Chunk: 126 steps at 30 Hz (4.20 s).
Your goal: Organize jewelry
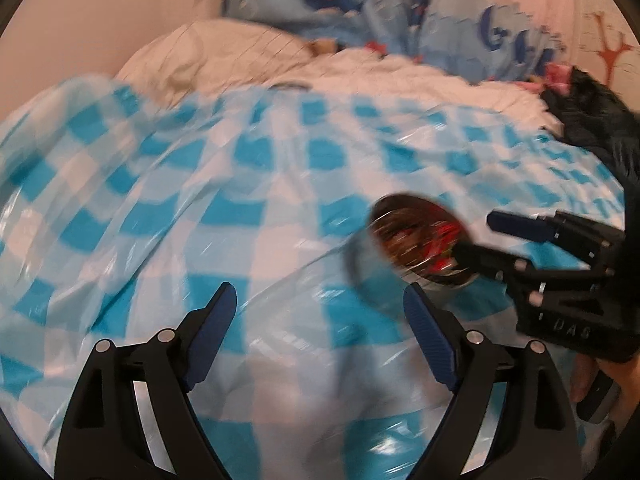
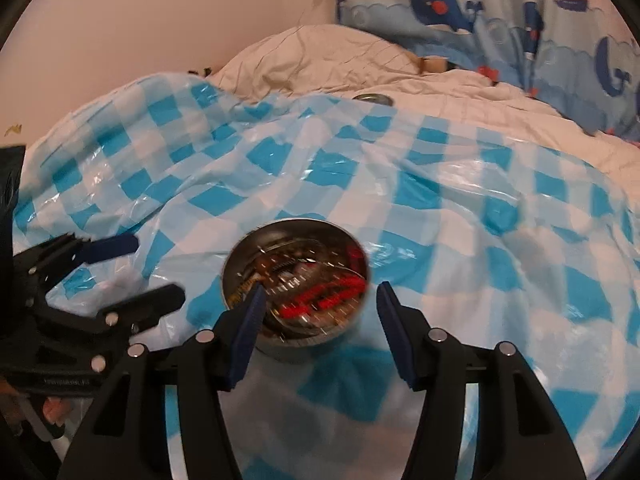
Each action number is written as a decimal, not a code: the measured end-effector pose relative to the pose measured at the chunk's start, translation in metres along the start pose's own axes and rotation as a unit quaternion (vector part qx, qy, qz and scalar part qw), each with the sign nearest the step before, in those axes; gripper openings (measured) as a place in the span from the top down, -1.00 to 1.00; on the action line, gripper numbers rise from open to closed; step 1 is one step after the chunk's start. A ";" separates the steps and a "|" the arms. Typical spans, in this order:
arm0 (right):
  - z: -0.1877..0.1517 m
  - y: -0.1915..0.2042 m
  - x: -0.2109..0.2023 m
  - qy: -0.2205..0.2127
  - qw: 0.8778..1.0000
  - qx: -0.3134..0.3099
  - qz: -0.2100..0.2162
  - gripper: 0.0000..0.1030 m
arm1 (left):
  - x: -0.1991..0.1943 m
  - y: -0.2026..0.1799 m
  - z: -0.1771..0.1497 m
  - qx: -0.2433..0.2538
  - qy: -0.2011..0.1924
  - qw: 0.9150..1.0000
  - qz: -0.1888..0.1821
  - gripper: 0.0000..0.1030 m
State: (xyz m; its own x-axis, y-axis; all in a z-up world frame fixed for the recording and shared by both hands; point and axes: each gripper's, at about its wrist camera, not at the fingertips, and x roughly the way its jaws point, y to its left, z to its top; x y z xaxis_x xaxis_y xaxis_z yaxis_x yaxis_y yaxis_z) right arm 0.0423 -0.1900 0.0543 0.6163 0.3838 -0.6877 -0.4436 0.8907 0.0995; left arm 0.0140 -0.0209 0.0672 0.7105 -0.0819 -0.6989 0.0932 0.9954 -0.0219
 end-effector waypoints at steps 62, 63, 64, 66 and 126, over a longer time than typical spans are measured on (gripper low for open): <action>-0.024 -0.035 -0.024 0.010 0.998 0.054 -0.015 -0.50 | 0.046 -0.047 0.020 0.093 0.019 0.995 -0.043 -0.07; -0.024 -0.034 -0.024 0.011 0.998 0.054 -0.014 -0.50 | 0.047 -0.051 0.020 0.108 0.016 0.993 -0.032 -0.07; -0.024 -0.034 -0.024 0.010 0.998 0.054 -0.013 -0.50 | 0.049 -0.054 0.020 0.118 0.015 0.993 -0.027 -0.08; -0.024 -0.034 -0.024 0.010 0.998 0.055 -0.012 -0.50 | 0.050 -0.059 0.020 0.133 0.014 0.991 -0.019 -0.15; -0.024 -0.011 -0.027 -0.009 0.998 0.039 0.048 -0.51 | -0.024 0.017 0.035 0.035 -0.051 0.996 -0.067 0.87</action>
State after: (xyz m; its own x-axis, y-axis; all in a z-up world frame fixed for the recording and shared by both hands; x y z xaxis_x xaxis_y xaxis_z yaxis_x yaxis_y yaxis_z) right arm 0.0150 -0.2158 0.0540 0.5855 0.4715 -0.6594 -0.4490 0.8659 0.2205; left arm 0.0229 -0.0039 0.1091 0.7549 -0.2213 -0.6174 0.2374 0.9697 -0.0572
